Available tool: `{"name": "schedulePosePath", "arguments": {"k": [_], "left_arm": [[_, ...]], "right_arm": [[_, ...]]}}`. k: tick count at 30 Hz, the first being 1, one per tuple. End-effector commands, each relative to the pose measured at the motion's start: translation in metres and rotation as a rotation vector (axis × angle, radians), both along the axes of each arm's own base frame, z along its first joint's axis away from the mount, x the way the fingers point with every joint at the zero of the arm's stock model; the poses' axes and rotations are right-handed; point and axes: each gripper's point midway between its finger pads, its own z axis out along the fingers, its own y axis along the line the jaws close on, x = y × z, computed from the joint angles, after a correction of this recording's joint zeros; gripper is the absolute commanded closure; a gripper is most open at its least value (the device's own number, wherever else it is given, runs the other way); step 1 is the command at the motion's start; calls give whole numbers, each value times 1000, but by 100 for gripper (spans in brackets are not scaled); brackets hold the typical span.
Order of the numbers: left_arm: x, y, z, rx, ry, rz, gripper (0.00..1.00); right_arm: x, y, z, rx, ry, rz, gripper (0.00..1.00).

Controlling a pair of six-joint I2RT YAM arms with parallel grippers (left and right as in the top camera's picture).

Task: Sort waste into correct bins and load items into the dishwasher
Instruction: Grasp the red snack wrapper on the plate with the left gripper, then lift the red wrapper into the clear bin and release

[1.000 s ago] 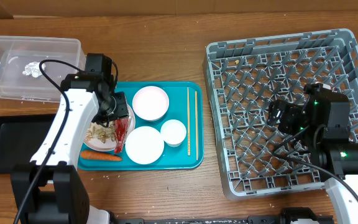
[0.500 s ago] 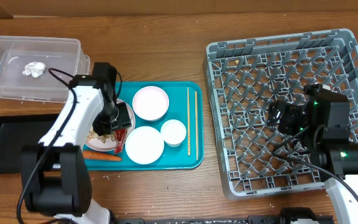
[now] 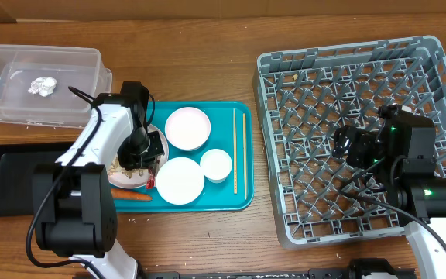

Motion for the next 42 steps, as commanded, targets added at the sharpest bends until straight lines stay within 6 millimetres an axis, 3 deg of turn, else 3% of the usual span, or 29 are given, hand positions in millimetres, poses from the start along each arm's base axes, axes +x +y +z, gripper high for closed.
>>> {"name": "schedulePosePath", "arguments": {"k": [1, 6, 10, 15, 19, 28, 33, 36, 42], "left_arm": [[18, 0, 17, 7, -44, 2, 96], [35, 10, 51, 62, -81, -5, 96], [60, 33, 87, 171, -177, 7, 96], [103, 74, 131, 295, -369, 85, 96], [131, 116, 153, 371, -513, 187, 96], [166, 193, 178, 444, -749, 374, 96], [183, 213, 180, 463, -828, 414, 96], [190, 218, 171, 466, -828, 420, 94], [191, 218, 141, 458, -754, 408, 56]], "right_arm": [[3, 0, 12, 1, -30, 0, 0], [3, 0, 12, 1, -30, -1, 0], [3, 0, 12, 1, -31, -1, 0], [3, 0, 12, 0, -30, -1, 0], [3, 0, 12, 1, -30, -1, 0], [3, 0, 12, 1, -31, -1, 0], [3, 0, 12, 1, -30, -1, 0], [3, 0, 12, 1, -30, -1, 0], [3, 0, 12, 1, -30, -1, 0]]}}
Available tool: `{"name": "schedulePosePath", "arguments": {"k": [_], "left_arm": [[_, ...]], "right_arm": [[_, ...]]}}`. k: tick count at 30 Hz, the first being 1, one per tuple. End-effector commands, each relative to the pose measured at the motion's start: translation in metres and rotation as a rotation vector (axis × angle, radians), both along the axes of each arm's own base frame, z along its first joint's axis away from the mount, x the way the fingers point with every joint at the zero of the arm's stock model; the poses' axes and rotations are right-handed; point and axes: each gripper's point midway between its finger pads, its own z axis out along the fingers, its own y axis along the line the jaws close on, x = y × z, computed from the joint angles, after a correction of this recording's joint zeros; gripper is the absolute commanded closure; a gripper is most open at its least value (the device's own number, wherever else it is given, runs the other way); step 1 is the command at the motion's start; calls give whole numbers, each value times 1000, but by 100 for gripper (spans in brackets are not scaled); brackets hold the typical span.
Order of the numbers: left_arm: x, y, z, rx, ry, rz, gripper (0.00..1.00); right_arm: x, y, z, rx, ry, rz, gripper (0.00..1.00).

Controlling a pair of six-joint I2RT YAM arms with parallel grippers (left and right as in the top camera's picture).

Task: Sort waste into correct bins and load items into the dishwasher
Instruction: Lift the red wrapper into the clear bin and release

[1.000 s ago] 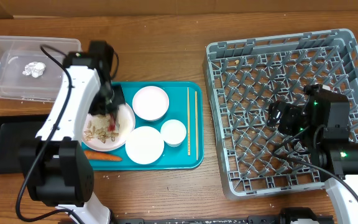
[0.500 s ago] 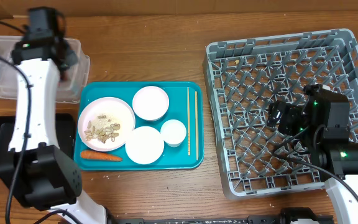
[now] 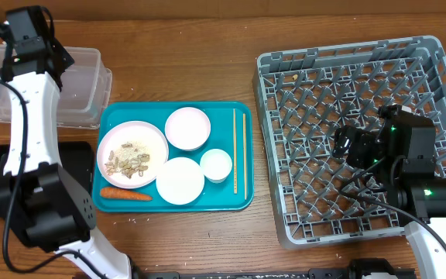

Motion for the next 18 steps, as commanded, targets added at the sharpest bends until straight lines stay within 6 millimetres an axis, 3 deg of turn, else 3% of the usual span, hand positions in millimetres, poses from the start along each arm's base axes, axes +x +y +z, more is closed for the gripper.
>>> {"name": "schedulePosePath", "arguments": {"k": [1, 8, 11, 15, 18], "left_arm": [[-4, 4, -22, -7, 60, 14, 55], [-4, -3, -18, -4, 77, -52, 50], [-5, -19, -14, -67, 66, -113, 50], [-1, -71, -12, -219, 54, -307, 49], [-2, -128, -17, -356, 72, -497, 49]], "right_arm": [[3, 0, 12, 1, -32, -1, 0], [3, 0, 12, 2, -32, -1, 0], [3, 0, 12, 2, -32, -1, 0], [3, 0, 12, 2, -32, -1, 0], [3, 0, 12, 2, -32, -1, 0]]}}
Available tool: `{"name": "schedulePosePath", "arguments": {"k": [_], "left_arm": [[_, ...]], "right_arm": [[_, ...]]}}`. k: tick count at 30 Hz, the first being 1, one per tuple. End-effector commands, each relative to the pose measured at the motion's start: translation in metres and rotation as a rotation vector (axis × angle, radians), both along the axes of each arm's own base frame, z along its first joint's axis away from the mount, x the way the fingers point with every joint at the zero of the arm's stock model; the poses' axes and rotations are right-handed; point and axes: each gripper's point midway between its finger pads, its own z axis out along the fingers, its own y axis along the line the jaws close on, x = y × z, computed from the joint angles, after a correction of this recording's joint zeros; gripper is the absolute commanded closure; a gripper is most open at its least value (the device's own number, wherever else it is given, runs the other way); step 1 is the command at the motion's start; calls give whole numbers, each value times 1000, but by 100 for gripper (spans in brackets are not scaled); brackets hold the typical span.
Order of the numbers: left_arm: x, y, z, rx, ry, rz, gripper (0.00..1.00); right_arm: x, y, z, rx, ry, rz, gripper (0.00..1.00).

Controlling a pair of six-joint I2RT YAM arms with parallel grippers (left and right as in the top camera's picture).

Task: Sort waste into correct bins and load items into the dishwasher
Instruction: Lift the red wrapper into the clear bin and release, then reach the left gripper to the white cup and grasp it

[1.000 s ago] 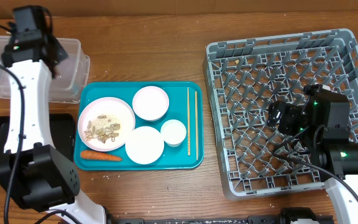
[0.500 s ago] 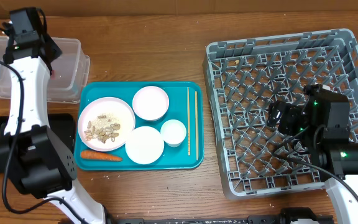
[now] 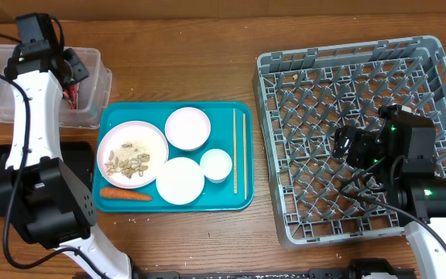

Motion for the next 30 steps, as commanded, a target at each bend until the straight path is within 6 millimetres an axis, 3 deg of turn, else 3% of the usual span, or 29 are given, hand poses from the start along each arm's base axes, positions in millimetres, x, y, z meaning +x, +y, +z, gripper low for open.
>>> {"name": "schedulePosePath", "arguments": {"k": [1, 8, 13, 16, 22, 26, 30], "left_arm": [[2, -88, 14, -204, -34, -294, 49], [-39, -174, -6, -259, 174, -462, 48], [-76, -218, -16, -270, 318, -565, 45], [-108, -244, -20, -267, 433, -652, 43], [-164, -277, -22, -247, 627, -755, 41], [-178, -295, -23, -201, 657, -817, 40], [-182, -293, -30, -51, 682, -815, 38]], "right_arm": [[3, 0, 12, 2, -32, -1, 0], [3, 0, 12, 2, -32, -1, 0], [2, 0, 11, 2, -23, -1, 0], [0, 0, 9, 2, -14, -1, 0], [-2, 0, 7, 1, -1, -1, 0], [-3, 0, 6, 1, 2, -1, 0], [-6, 0, 3, 0, 22, -1, 0]]}}
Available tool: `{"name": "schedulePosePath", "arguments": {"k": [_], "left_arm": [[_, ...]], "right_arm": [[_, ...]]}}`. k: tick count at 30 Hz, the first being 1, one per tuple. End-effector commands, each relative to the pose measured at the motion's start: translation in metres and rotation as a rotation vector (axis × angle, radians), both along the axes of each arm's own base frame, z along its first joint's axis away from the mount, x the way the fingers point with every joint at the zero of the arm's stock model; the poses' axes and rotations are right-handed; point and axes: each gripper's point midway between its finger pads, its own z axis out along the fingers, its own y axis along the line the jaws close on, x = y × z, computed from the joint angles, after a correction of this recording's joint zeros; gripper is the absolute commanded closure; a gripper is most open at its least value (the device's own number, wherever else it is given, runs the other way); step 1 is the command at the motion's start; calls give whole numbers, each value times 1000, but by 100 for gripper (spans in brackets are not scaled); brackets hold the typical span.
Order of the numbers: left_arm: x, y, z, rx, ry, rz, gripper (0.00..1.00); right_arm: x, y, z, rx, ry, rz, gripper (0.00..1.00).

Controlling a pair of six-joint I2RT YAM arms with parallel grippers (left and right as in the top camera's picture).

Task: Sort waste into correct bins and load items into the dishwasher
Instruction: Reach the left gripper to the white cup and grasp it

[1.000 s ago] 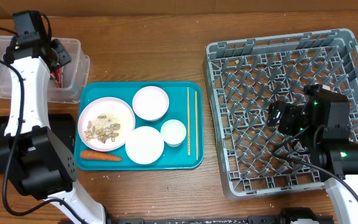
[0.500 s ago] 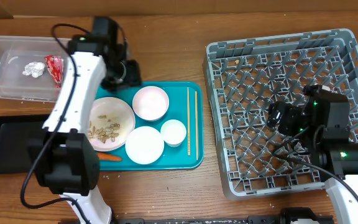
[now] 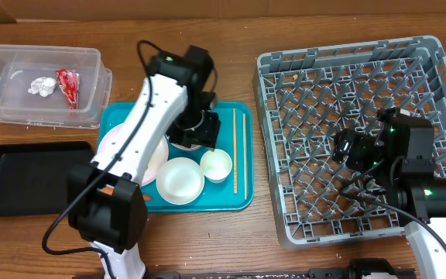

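Note:
My left gripper [image 3: 194, 133] is down over the teal tray [image 3: 242, 198], on top of the far white dish, which it mostly hides. Its jaws look open with nothing in them. A red wrapper [image 3: 68, 84] and crumpled foil [image 3: 41, 84] lie in the clear plastic bin [image 3: 91, 58]. The plate with food scraps [image 3: 111, 143] peeks out from under the left arm. Two white bowls [image 3: 180, 180] [image 3: 216, 163] and the chopsticks [image 3: 238, 151] lie on the tray. My right gripper [image 3: 352, 147] hovers over the grey dish rack [image 3: 285, 66]; how its jaws stand does not show.
A black tray [image 3: 22, 174] lies at the left front on the wooden table. The left arm stretches across the tray's left half and hides the carrot.
The left gripper was over the clear bin with the red wrapper. Now the wrapper lies in the bin, and the gripper is over the far white dish on the teal tray. The right gripper shifted slightly.
First the left gripper was down at the food plate on the teal tray. Later it was over the clear bin, then holding a red wrapper there. The wrapper now lies in the bin beside the foil and the gripper is back over the tray.

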Motion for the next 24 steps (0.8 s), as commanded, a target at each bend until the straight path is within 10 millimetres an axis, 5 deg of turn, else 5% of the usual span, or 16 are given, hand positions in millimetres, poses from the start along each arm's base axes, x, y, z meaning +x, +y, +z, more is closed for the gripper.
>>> {"name": "schedulePosePath", "arguments": {"k": [1, 14, 18, 22, 24], "left_arm": [[-6, 8, 0, 125, -57, -40, 37], [-16, -5, -43, 84, -16, 48, 46], [-20, -7, -55, 69, -1, 66, 66], [-20, -7, -57, 70, 0, 75, 96], [-19, -7, -56, 70, -4, 82, 96]], "right_arm": [[1, 0, 9, -2, -17, 2, 0], [-13, 0, -2, -1, 56, 2, 0], [-16, 0, -4, 0, 71, 2, 0], [-17, 0, -4, -1, 72, 2, 0], [-16, 0, -3, -1, 68, 2, 0]]}}
